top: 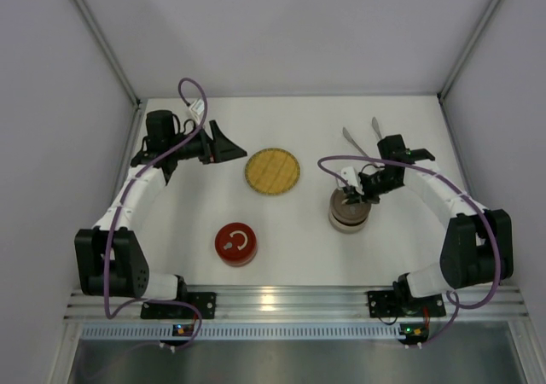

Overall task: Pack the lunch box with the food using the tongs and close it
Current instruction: Close the box lid on the packing box.

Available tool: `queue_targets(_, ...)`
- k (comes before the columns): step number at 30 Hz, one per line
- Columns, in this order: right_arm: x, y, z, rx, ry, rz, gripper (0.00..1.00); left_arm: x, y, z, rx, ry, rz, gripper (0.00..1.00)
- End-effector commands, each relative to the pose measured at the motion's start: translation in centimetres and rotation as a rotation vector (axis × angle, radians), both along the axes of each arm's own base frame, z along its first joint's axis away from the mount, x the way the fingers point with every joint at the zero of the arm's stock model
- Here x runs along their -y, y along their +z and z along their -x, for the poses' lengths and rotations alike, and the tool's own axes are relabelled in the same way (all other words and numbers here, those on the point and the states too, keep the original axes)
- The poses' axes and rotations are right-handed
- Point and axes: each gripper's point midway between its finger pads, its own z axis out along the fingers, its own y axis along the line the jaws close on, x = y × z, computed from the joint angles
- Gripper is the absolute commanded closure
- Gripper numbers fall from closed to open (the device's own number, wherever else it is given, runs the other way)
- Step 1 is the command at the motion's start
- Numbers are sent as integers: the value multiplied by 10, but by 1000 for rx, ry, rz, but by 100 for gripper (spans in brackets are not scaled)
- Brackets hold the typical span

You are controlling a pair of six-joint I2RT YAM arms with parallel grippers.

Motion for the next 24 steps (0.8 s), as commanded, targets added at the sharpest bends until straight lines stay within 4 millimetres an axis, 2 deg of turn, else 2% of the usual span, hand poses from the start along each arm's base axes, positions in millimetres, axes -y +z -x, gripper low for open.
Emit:
queue_targets(1,-8,11,-10,57,18,-84,100,-1,5,-3,53,-3,7,2)
queue_targets(15,-4,2,4,30,17,-69,100,0,3,-6,46,3,16,2)
queue_targets(24,-4,0,-4,37,-35,-76,100,-1,3,-5,51,4,12,2)
